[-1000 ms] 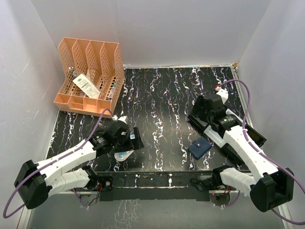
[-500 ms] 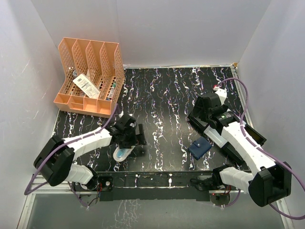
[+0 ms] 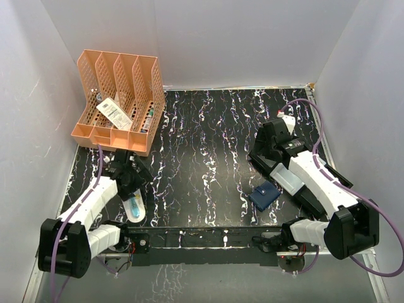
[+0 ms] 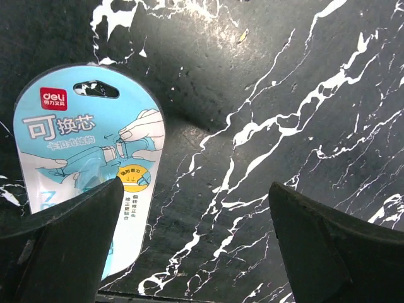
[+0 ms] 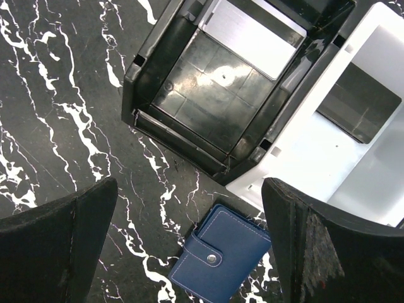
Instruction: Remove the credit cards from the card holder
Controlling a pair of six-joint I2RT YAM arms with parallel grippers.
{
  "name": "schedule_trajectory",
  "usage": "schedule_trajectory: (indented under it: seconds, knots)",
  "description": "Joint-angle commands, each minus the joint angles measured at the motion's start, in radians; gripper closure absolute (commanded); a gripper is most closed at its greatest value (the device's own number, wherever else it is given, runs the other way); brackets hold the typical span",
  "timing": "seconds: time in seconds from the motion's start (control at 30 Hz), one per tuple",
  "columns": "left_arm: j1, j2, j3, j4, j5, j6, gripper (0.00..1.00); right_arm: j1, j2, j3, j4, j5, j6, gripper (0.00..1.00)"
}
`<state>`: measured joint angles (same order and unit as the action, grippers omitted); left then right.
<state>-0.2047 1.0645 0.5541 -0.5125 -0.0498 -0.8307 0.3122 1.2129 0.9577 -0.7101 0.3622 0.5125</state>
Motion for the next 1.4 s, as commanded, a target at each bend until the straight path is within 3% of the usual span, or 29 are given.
schedule_trajectory:
  seconds: [0.0,0.13,0.23,0.57,0.8,1.0,1.17,1.37]
  knots:
    - [0.030,0.005,0.093,-0.057,0.026,0.076,0.01,-0.009,0.007,0.063,-0.030,0.051,-0.006,0.02]
    - [0.028,-0.055,0.100,0.044,0.246,0.091,0.01,-0.012,0.002,0.061,-0.028,0.080,0.007,0.02]
    - [0.011,-0.063,0.083,0.018,0.353,0.019,0.01,-0.013,-0.004,0.069,-0.028,0.099,0.025,0.02]
    - [-0.325,-0.222,0.025,-0.305,0.049,-0.434,0.01,-0.013,-0.010,0.065,-0.024,0.093,0.081,0.02]
    - [-0.366,-0.338,-0.011,-0.503,-0.104,-0.601,0.01,-0.012,0.038,0.068,-0.041,0.091,0.098,0.02]
    - [-0.364,-0.261,-0.074,-0.349,-0.135,-0.575,0.01,-0.013,0.057,0.080,-0.046,0.110,0.092,0.02]
    - [-0.343,-0.137,-0.029,-0.296,-0.262,-0.486,0.01,-0.023,0.064,0.097,-0.065,0.149,0.067,0.02]
    - [-0.050,-0.121,-0.068,-0.142,-0.172,-0.229,0.01,-0.137,0.081,0.107,-0.081,0.085,0.041,0.02]
